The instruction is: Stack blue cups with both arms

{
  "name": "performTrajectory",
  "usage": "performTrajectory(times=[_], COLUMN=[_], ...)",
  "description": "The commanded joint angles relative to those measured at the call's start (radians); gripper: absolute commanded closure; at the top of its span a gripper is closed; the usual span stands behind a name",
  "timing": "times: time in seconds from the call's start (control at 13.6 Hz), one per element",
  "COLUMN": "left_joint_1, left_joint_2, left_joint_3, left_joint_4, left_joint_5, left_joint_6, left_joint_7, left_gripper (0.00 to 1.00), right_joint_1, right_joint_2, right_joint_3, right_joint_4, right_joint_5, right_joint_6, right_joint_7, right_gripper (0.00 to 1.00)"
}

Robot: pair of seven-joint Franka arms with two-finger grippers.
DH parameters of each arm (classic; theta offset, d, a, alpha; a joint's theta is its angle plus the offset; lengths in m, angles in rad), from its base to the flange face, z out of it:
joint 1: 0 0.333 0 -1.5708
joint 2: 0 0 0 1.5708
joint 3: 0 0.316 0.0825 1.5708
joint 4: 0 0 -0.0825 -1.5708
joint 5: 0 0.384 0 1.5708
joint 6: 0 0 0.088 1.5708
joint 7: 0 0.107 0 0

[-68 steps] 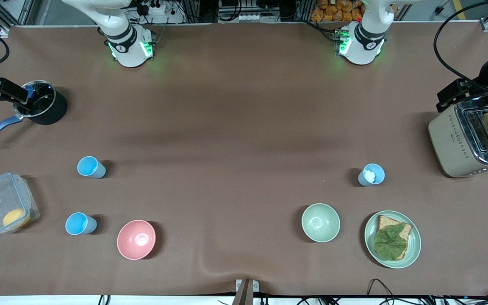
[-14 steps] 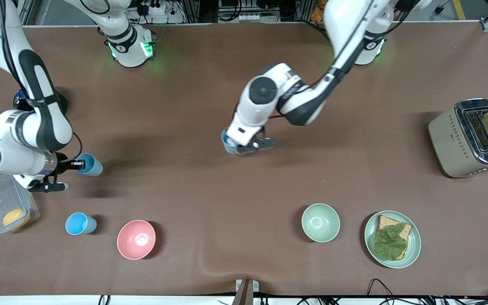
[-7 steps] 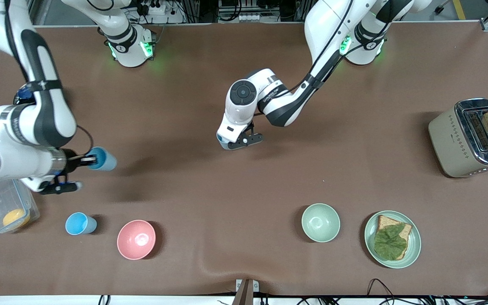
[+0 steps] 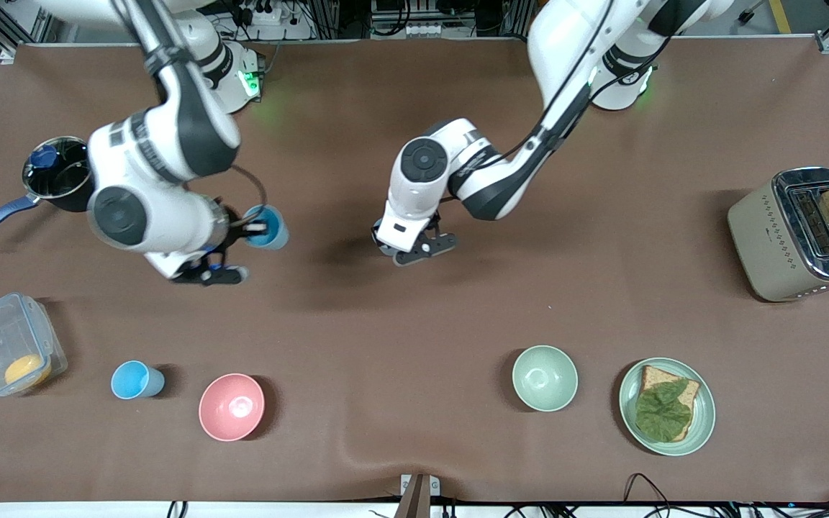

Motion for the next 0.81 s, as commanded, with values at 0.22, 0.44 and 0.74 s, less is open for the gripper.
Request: performTrajectory(times=[0.22, 0.44, 0.74], left_joint_1=[0.205, 0.335, 0.51], left_joint_2=[-0.342, -0.469, -0.566], left_joint_3=[0.002, -0.024, -0.061], left_joint_4=[-0.054, -0.058, -0.049], left_joint_5=[0.089, 0.076, 0.034], left_joint_6=[-0.292, -0.424, -0.502], left_joint_7=[0.266, 0.432, 0.653], left_gripper=[0.0, 0.0, 0.0], right_joint_1=[0.188, 0.275, 0.361], right_joint_2=[0.016, 0.062, 0.154], right_joint_3=[-0.02, -0.02, -0.02], right_joint_4=[-0.013, -0.01, -0.01], right_joint_5=[0.103, 0.054, -0.055], right_joint_6=[0.167, 0.272, 0.376], right_joint_7=[0.281, 0.348, 0.465], right_gripper=[1.0, 1.0, 1.0])
